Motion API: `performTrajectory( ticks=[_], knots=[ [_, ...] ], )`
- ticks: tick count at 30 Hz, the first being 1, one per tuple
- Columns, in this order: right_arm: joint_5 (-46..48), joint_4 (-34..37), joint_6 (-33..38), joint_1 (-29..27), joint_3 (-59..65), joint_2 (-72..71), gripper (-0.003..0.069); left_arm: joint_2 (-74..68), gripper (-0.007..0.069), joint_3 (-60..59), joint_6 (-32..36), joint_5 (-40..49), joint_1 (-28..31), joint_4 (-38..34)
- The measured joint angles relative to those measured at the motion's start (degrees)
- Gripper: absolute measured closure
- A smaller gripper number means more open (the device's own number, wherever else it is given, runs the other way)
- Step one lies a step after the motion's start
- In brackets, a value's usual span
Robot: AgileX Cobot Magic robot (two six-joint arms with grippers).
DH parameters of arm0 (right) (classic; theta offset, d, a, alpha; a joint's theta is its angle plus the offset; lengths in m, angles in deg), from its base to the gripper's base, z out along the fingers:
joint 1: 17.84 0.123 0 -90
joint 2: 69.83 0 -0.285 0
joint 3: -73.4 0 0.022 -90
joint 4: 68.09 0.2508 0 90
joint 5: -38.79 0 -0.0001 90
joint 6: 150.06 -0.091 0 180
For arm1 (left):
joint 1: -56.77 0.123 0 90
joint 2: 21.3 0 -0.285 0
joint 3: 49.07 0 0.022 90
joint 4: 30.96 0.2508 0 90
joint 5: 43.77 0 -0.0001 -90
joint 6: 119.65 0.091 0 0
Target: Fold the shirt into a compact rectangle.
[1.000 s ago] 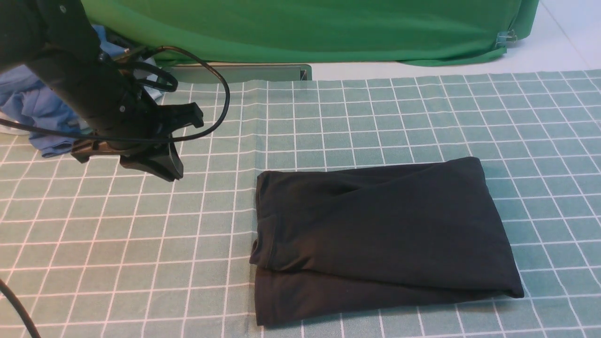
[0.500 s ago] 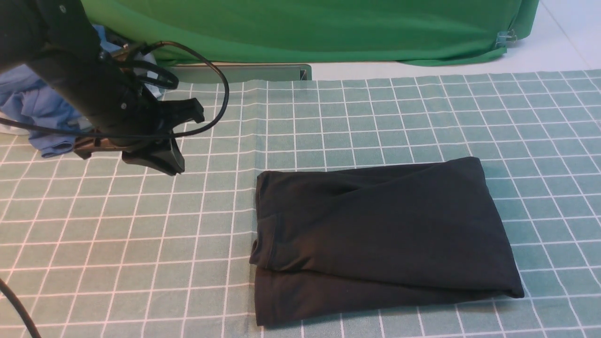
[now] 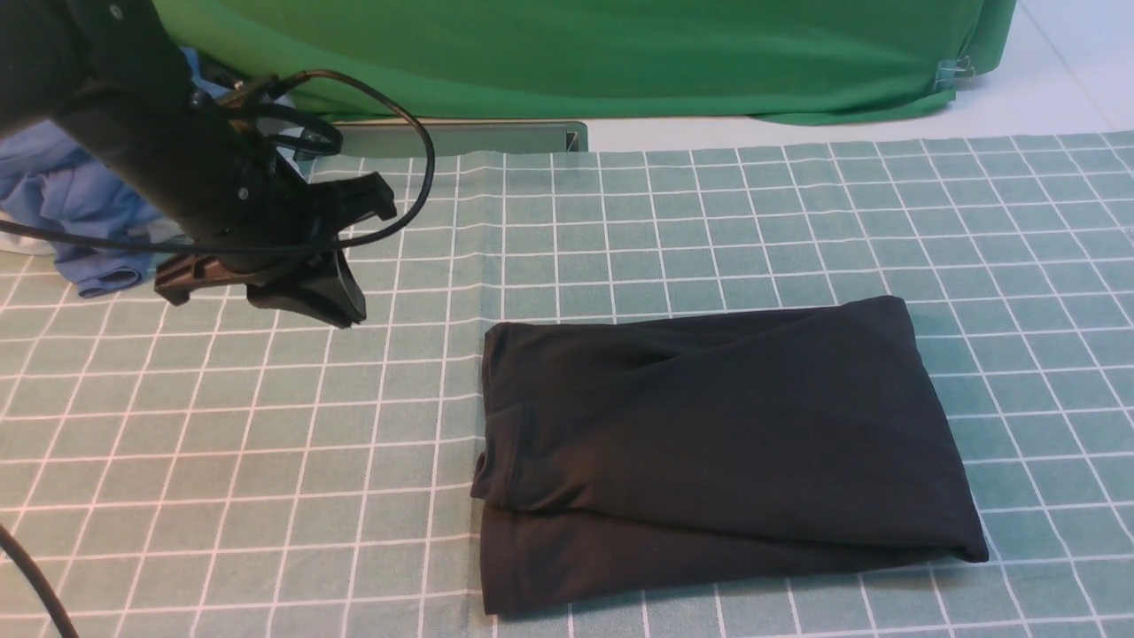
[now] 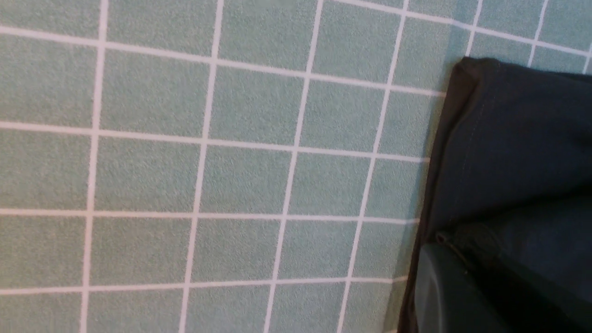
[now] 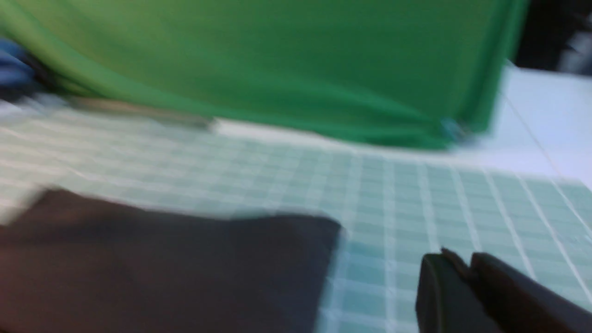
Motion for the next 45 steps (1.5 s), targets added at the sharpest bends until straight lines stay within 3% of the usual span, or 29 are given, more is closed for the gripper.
performTrajectory(
  ticks=[1, 4, 12, 21, 28, 30, 36, 39, 45],
  knots=[
    [1.45, -0.12, 0.0, -3.06, 2.31, -1.51, 0.0558, 0.0, 0.061, 0.0, 0.89, 1.16, 0.0, -0.24],
    [2.52, -0.38, -0.05, -5.17, 3.81, -3.29, 0.0554, 0.0, 0.061, 0.0, 1.84, 2.38, 0.0, -0.43],
    [3.04, -1.24, -0.05, -5.56, 3.87, -5.96, 0.0546, 2.27, 0.061, 0.18, 1.21, 5.92, 0.0, -0.43],
    [3.34, -1.29, -0.05, -0.33, 3.87, -6.15, 0.0519, 18.5, 0.061, 1.99, -1.05, 9.35, 0.0, 0.05],
    [3.34, -1.29, -0.05, -0.27, 3.87, -6.15, 0.0491, 36.22, 0.061, -8.42, -0.13, 8.73, 0.0, 0.22],
    [3.34, -1.29, -0.05, -0.27, 3.87, -6.15, 0.0489, 40.48, 0.061, -11.67, 0.61, 6.77, 0.0, -0.39],
    [3.34, -1.29, -0.05, -0.27, 3.87, -6.15, 0.0466, 66.65, 0.061, -34.1, 19.35, -10.75, 0.0, -18.31],
    [3.34, -1.29, -0.05, -0.27, 3.87, -6.15, 0.0459, 74.75, 0.061, -42.55, 23.07, -20.16, 0.0, -22.12],
    [3.34, -1.29, -0.05, -0.22, 3.87, -6.15, 0.0445, 86.2, 0.0609, -52.7, 24.94, -37.43, 0.0, -22.84]
  ],
)
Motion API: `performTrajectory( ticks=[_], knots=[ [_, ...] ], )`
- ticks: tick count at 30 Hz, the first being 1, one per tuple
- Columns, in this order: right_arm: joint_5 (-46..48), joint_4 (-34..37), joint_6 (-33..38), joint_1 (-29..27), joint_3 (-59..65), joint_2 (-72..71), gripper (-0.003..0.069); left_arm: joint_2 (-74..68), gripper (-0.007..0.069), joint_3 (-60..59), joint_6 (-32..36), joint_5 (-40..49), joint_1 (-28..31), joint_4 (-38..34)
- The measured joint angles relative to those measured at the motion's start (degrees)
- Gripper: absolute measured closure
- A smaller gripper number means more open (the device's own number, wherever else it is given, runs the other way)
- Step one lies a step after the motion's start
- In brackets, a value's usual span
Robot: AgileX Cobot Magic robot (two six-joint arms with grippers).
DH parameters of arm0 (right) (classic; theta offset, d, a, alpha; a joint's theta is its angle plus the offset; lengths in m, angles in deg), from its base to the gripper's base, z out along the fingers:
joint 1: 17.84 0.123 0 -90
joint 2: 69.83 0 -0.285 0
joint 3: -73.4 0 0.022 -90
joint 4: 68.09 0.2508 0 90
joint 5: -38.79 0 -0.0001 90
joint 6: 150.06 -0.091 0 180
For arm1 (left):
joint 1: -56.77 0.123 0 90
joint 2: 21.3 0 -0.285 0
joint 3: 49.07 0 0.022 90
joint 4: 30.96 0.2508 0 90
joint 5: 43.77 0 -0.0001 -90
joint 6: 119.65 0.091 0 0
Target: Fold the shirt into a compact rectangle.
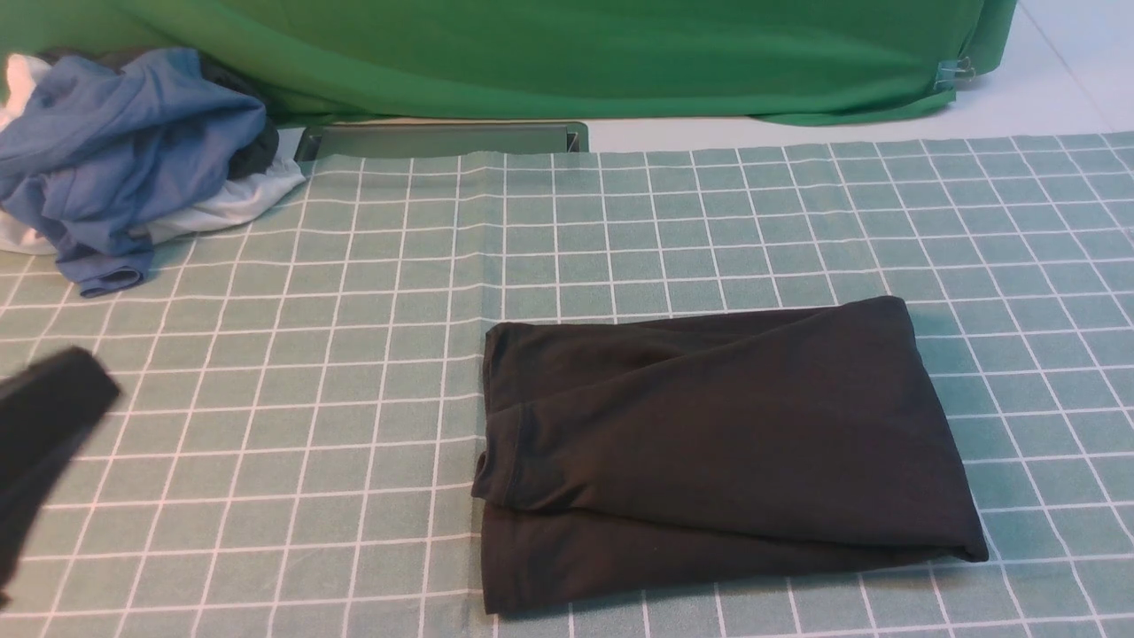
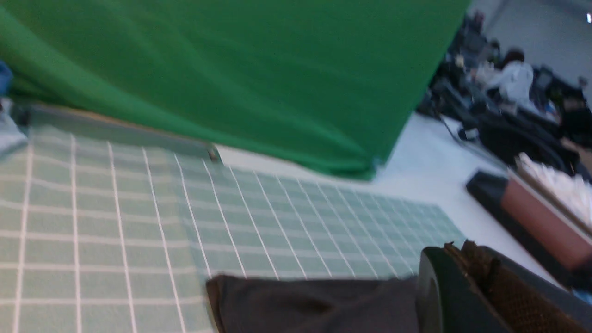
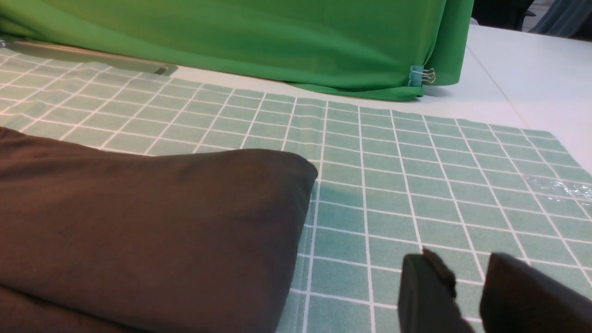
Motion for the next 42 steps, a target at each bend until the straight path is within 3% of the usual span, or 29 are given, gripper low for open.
performTrajectory(
  ticks=[3, 8, 16, 22, 25, 32, 35, 42],
  knots=[
    [0.0, 0.0, 0.0, 0.0, 0.0, 0.0, 0.0441, 2.44, 0.0609, -1.47, 0.11, -4.47, 0.0, 2.54],
    [0.0, 0.0, 0.0, 0.0, 0.0, 0.0, 0.0434, 2.53, 0.0608, -2.0, 0.16, -4.95, 0.0, 7.59],
    [0.0, 0.0, 0.0, 0.06, 0.0, 0.0, 0.0424, 2.56, 0.0608, -2.06, 0.45, -4.88, 0.0, 9.7],
    [0.0, 0.0, 0.0, 0.06, 0.0, 0.0, 0.0422, 2.6, 0.0608, -4.7, 0.12, -6.33, 0.0, 17.79],
    [0.0, 0.0, 0.0, 0.06, 0.0, 0.0, 0.0422, 2.62, 0.0608, -8.95, -4.79, -8.78, 0.0, 22.43],
    [0.0, 0.0, 0.0, 0.06, 0.0, 0.0, 0.0422, 4.33, 0.0608, -21.97, -26.93, -11.66, 0.0, 39.71],
    [0.0, 0.0, 0.0, 0.06, 0.0, 0.0, 0.0422, 7.56, 0.0608, -24.97, -31.54, -11.92, 0.67, 44.08],
    [0.05, 0.0, -0.06, 0.06, 0.0, 0.0, 0.0421, 12.12, 0.0608, -26.11, -34.76, -11.74, 4.96, 43.1]
  ],
)
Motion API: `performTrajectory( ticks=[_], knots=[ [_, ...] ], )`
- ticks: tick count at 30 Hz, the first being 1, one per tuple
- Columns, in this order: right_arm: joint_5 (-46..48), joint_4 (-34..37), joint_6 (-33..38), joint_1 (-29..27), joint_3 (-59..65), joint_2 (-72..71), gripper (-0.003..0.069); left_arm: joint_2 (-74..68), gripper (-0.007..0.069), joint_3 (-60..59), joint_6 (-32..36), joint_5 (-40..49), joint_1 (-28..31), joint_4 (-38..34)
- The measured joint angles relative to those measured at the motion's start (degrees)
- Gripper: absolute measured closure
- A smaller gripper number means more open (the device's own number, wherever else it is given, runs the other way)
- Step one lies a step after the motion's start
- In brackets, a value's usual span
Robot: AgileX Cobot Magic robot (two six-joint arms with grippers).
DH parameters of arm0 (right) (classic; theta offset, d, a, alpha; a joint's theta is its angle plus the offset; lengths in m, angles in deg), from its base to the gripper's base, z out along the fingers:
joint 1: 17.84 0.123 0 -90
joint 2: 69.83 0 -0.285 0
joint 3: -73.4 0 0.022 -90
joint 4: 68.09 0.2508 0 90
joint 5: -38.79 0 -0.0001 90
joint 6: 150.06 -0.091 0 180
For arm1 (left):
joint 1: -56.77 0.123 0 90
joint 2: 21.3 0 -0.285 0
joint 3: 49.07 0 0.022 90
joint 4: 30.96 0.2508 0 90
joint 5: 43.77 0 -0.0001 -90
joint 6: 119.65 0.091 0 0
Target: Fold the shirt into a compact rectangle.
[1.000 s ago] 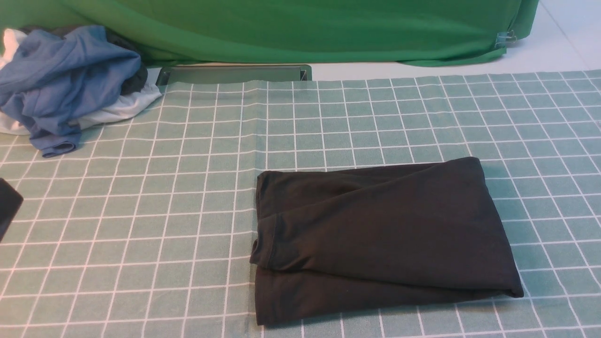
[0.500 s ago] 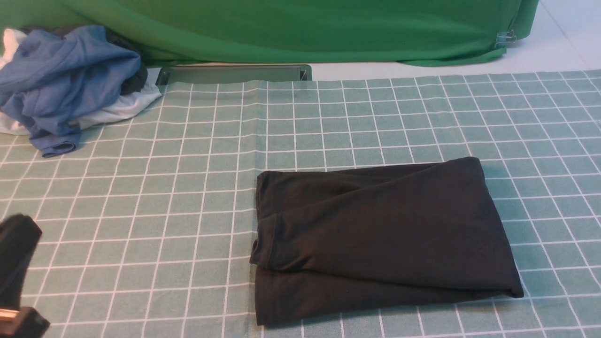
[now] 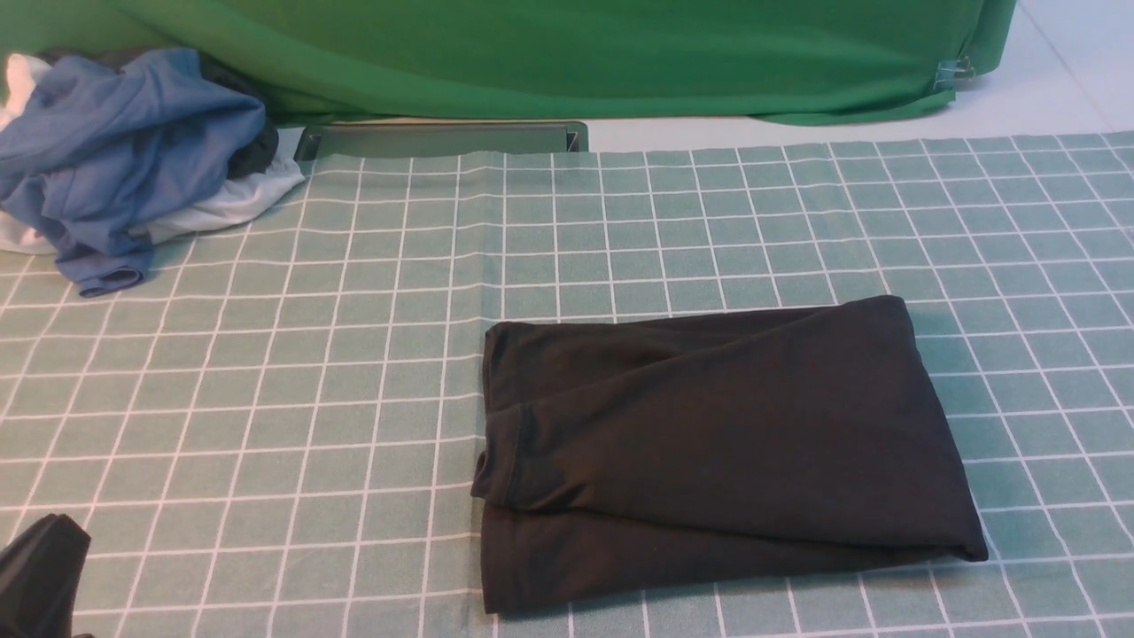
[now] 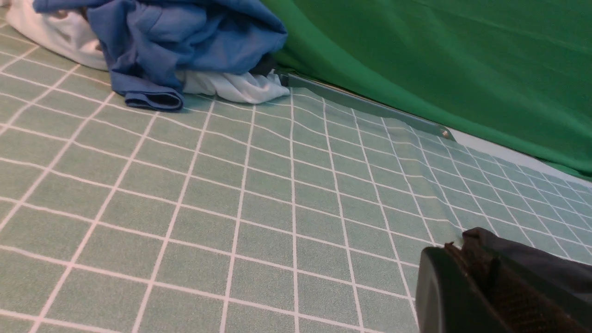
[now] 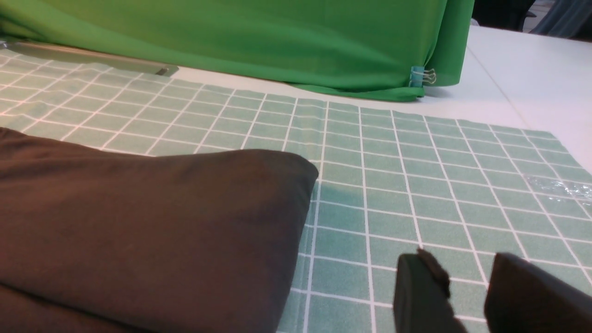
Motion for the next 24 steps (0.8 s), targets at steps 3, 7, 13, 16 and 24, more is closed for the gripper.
performTrajectory(
  ticks=[3, 7, 13, 16, 24],
  knots=[
    [0.0, 0.0, 0.0, 0.0, 0.0, 0.0, 0.0421, 0.03, 0.0608, 0.0, -0.02, 0.35, 0.13, 0.79],
    [0.0, 0.0, 0.0, 0.0, 0.0, 0.0, 0.0421, 0.03, 0.0608, 0.0, -0.02, 3.04, 0.13, 0.74],
    [0.0, 0.0, 0.0, 0.0, 0.0, 0.0, 0.0421, 0.03, 0.0608, 0.0, -0.02, 3.76, 0.13, 0.69],
    [0.0, 0.0, 0.0, 0.0, 0.0, 0.0, 0.042, 0.03, 0.0608, 0.0, -0.02, 3.76, 0.13, 0.69],
    [0.0, 0.0, 0.0, 0.0, 0.0, 0.0, 0.042, 0.03, 0.0608, 0.0, -0.02, 3.83, 0.13, 0.57]
  ],
)
